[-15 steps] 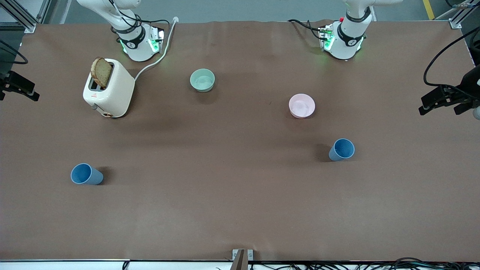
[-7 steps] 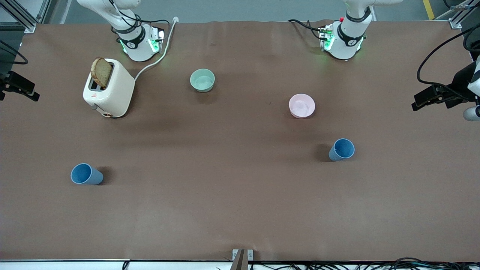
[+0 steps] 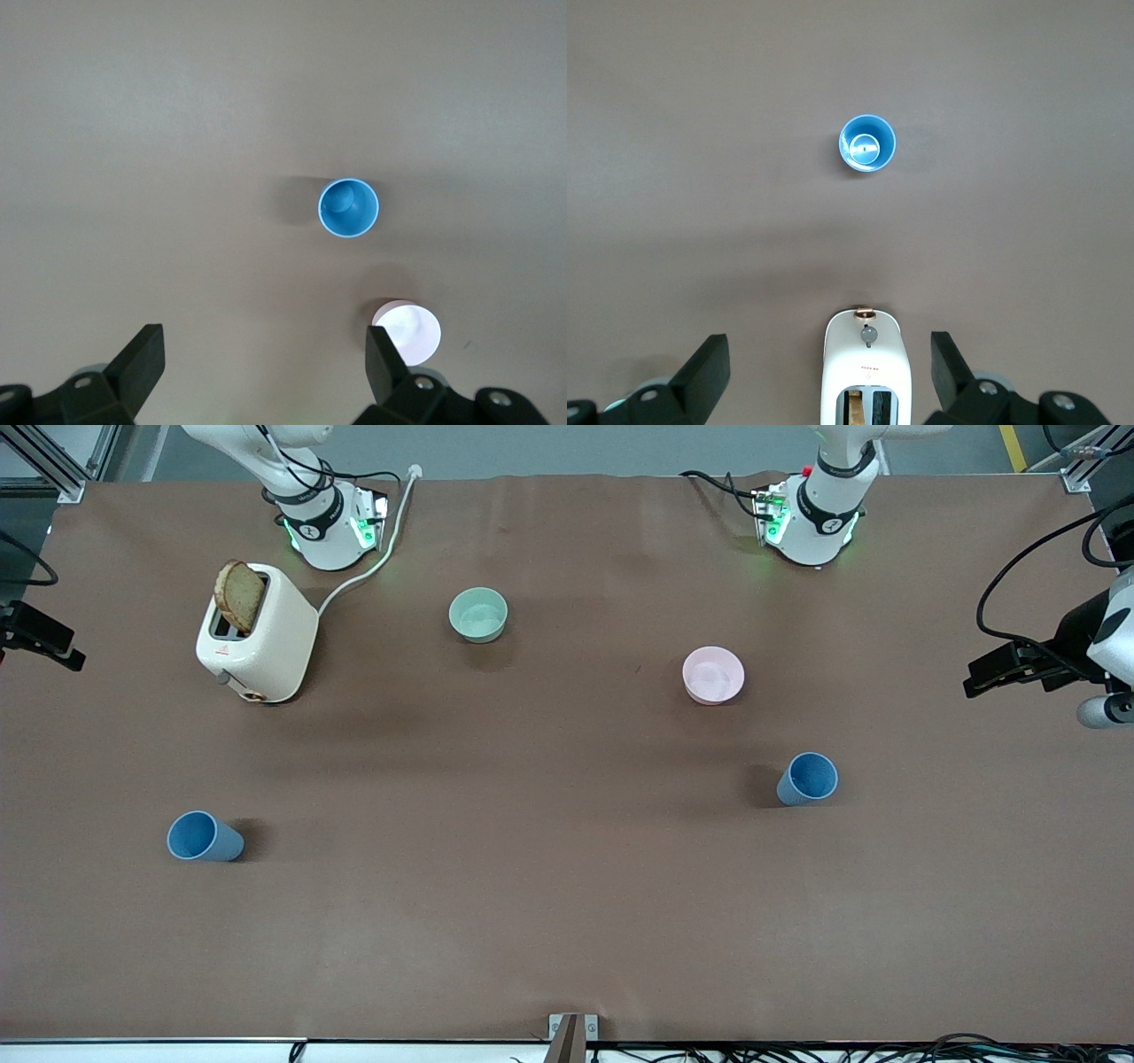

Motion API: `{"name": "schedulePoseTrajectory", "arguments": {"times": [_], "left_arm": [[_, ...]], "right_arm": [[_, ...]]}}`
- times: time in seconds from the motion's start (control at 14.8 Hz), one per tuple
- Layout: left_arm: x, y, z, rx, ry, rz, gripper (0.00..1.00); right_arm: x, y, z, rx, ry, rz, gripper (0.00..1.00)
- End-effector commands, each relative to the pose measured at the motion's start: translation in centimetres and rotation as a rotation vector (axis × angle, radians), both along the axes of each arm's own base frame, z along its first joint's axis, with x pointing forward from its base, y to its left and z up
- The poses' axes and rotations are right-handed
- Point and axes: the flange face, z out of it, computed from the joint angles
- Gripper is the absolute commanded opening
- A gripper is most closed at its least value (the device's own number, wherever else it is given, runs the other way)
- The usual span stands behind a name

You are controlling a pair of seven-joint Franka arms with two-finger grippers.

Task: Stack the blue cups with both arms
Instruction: 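Move the left gripper toward the blue cup beside the pink bowl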

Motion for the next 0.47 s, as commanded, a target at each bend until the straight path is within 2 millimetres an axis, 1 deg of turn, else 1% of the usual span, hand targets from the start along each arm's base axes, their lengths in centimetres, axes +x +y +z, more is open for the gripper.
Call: {"name": "schedulePoseTrajectory", "arguments": {"times": [0.0, 0.07, 0.2, 0.27, 0.41], "left_arm": [[1.0, 0.0, -2.7, 0.018, 0.024, 0.0, 1.0], [1.5, 0.1, -4.4, 0.019, 0.029, 0.0, 1.0], [1.6, -0.3, -8.6, 0.019, 0.038, -0.007, 1.0], [1.4, -1.3, -10.4, 0.018, 0.038, -0.023, 1.0], [1.1, -1.7, -13.4, 0.023, 0.035, -0.032, 1.0]], "right_arm": [[0.6, -0.5, -0.4, 0.006, 0.0, -0.018, 1.0], [0.8, -1.1, -0.9, 0.024, 0.005, -0.03, 1.0], [1.2, -2.1, -1.6, 0.04, 0.006, -0.043, 1.0], [2.0, -2.3, -2.7, 0.039, 0.006, -0.045, 1.0], [3.6, -3.9, -5.0, 0.036, 0.001, -0.056, 1.0]]}}
